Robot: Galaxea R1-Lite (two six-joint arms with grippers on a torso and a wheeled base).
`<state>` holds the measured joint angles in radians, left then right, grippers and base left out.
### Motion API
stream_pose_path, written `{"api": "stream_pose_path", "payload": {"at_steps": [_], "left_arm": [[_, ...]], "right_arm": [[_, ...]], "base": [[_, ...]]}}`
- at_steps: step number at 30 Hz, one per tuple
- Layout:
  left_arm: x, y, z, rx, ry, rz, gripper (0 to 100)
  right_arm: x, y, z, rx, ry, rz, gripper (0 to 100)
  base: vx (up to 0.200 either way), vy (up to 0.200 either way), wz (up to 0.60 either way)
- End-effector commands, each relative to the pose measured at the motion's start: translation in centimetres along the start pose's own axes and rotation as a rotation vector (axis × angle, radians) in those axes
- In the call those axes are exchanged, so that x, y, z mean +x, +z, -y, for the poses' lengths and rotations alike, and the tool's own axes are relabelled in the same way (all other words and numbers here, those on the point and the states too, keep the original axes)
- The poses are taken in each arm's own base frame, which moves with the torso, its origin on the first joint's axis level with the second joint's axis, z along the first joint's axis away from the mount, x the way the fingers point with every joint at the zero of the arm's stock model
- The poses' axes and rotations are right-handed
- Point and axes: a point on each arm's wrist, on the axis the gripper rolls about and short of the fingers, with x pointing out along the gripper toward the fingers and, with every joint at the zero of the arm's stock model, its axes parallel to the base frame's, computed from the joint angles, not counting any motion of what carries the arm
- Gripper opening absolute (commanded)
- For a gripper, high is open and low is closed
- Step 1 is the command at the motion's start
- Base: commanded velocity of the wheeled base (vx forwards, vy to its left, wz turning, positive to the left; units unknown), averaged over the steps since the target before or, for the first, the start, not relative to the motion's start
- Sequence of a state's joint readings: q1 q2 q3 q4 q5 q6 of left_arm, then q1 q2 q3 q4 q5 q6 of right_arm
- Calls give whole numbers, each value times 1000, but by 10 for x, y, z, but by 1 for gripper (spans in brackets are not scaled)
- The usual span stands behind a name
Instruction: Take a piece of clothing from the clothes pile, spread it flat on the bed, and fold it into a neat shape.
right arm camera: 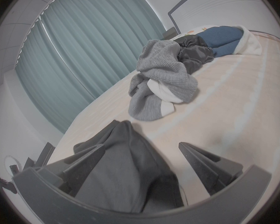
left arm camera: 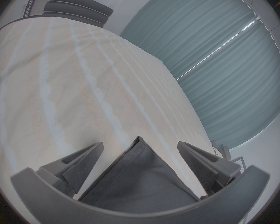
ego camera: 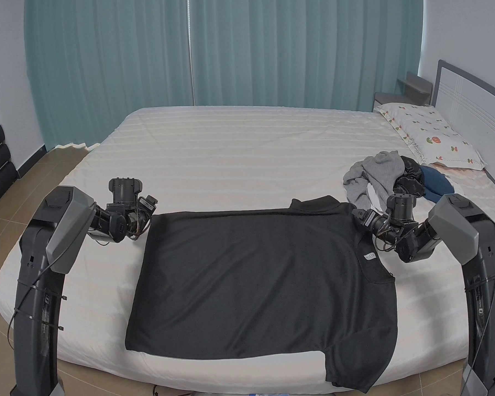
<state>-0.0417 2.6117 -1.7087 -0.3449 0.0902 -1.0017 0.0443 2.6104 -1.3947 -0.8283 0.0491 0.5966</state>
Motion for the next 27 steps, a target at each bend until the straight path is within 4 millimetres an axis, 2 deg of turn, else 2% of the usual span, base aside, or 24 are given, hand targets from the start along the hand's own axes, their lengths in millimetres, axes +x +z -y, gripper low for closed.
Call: {"api": "stream_pose_path", "payload": {"at_steps": [1,4,6,7,8,9,14,18,21,23,27], "left_arm": [[-86,15,15,0,-10,-39,100],[-124,2,7,18,-11,-136,100],[-137,-3,4,25,-13,-173,100],[-154,-9,-3,26,-11,-220,100],[-158,-10,-5,26,-12,-230,100],[-173,-15,-14,20,-8,-273,100],[-203,-36,-43,23,33,-385,100],[-212,-48,-56,13,56,-413,100],[-212,-50,-60,4,66,-418,100],[-213,-56,-70,-1,69,-420,100],[-212,-58,-74,-6,43,-407,100]], "right_arm": [[-128,1,-24,29,174,-65,100],[-169,-16,-19,37,162,-114,100],[-181,-20,-19,37,161,-131,100],[-197,-27,-18,38,156,-160,100],[-200,-29,-17,38,152,-167,100],[-215,-34,-16,39,148,-187,100],[-240,-47,-9,49,128,-229,100],[-251,-59,-1,68,113,-257,100],[-253,-62,1,76,114,-267,100],[-256,-69,7,98,107,-280,100],[-252,-74,11,117,100,-281,100]], "base": [[0,0,0],[0,0,0],[0,0,0],[0,0,0],[0,0,0],[0,0,0],[-160,0,0],[-200,0,0],[-200,0,0],[0,0,0],[0,0,0]]}}
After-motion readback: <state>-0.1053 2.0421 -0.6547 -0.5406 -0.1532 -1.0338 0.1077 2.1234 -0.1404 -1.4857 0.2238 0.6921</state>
